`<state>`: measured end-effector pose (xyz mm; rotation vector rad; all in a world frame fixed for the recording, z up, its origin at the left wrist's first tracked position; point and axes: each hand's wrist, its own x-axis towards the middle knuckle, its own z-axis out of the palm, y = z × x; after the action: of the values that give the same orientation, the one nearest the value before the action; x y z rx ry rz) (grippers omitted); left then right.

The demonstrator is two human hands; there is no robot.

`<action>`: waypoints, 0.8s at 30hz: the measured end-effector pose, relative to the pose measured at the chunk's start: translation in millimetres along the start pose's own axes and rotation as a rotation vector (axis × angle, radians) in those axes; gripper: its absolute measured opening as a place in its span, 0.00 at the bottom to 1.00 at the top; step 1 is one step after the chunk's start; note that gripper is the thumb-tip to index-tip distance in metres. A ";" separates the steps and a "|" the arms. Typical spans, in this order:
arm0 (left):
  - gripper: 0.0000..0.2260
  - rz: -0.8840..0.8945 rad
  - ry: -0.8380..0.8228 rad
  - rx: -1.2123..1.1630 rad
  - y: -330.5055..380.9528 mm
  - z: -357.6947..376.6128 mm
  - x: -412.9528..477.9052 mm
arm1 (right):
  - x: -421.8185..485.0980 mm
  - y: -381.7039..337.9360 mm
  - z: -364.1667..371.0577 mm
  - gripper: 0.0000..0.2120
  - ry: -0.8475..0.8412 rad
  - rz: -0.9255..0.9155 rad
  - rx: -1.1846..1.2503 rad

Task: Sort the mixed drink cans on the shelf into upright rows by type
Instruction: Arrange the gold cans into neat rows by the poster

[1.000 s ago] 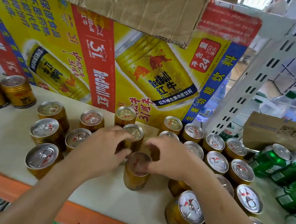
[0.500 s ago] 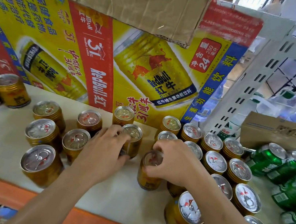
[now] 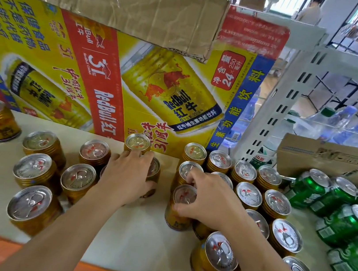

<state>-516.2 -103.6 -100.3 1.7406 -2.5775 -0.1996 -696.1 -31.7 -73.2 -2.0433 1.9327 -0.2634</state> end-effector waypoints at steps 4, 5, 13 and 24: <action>0.30 0.003 0.017 -0.102 -4.9 -1.4 1.8 | -2.2 3.5 -1.5 0.30 -0.019 -0.002 0.012; 0.30 0.004 0.019 -0.150 -6.0 -2.2 1.1 | -2.9 4.4 -1.5 0.30 -0.019 0.000 0.020; 0.27 0.057 0.150 -0.606 -13.3 -24.8 -24.6 | -1.2 8.4 5.4 0.19 0.121 0.012 0.110; 0.27 0.150 -0.289 -0.959 -28.6 -5.3 -50.9 | -8.5 10.5 11.0 0.13 0.204 -0.023 0.190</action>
<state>-470.2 -67.5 -95.9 1.1848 -2.1044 -1.4655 -702.8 -22.5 -86.5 -1.9803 1.9148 -0.6576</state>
